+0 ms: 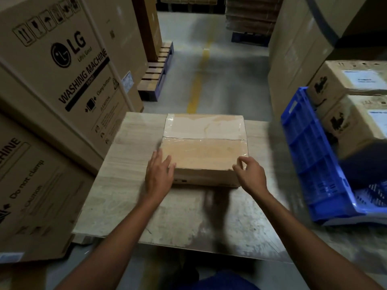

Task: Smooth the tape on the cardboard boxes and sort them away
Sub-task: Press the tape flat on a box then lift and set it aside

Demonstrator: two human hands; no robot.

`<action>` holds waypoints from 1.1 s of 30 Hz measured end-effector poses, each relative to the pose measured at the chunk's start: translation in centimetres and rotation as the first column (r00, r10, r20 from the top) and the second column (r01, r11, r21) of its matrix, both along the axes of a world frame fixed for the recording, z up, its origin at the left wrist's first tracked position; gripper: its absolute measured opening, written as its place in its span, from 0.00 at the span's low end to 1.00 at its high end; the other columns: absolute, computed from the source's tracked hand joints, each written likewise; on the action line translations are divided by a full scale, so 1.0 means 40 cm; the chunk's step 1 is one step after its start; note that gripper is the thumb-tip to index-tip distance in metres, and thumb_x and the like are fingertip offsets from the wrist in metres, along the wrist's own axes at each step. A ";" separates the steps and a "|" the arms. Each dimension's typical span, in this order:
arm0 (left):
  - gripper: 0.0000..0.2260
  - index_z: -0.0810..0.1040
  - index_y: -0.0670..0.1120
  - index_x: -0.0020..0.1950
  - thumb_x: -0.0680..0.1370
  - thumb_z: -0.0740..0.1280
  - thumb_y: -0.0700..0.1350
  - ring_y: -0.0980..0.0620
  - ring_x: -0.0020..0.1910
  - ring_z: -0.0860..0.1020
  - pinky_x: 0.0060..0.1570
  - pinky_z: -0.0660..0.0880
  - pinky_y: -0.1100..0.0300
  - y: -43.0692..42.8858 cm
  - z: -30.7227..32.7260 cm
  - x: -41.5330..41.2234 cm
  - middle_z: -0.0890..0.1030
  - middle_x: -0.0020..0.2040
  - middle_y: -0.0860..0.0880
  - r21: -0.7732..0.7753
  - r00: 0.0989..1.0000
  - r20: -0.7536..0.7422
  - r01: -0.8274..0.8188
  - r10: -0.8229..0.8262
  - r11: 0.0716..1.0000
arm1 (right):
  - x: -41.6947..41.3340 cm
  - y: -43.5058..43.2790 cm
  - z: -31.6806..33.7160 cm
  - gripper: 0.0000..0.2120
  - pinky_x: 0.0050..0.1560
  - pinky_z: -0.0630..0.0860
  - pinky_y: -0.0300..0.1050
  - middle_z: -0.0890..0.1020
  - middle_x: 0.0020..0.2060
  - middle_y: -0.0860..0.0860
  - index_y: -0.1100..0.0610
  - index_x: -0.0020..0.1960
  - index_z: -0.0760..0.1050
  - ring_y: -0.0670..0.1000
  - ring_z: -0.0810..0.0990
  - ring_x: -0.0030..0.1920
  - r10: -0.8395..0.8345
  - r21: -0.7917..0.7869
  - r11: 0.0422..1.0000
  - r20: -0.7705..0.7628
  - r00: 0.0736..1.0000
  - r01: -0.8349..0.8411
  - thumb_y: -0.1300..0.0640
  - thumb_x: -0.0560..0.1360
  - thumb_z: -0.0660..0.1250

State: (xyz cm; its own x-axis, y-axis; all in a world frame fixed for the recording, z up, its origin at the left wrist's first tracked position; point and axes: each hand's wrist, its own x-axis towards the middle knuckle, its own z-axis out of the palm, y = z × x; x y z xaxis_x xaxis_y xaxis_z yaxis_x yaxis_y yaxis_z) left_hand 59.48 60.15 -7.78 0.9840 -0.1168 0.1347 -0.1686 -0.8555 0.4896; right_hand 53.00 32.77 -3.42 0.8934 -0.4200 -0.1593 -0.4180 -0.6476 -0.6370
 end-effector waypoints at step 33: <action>0.29 0.68 0.46 0.76 0.80 0.47 0.56 0.44 0.77 0.63 0.75 0.57 0.48 -0.023 0.023 0.164 0.66 0.78 0.43 0.362 0.937 -0.070 0.344 -0.343 0.866 | 0.198 0.280 -0.075 0.35 0.75 0.58 0.61 0.59 0.80 0.59 0.52 0.80 0.61 0.61 0.57 0.80 0.457 -0.450 0.741 -0.206 0.865 -0.498 0.37 0.79 0.41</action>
State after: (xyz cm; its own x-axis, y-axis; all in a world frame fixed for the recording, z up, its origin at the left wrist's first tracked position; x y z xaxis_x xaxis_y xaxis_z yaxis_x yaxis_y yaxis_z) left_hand 66.03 59.24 -6.88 0.8732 -0.4872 0.0136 -0.4831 -0.8614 0.1568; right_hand 60.94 43.95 -6.44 0.9908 0.0185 -0.1337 -0.0054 -0.9844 -0.1758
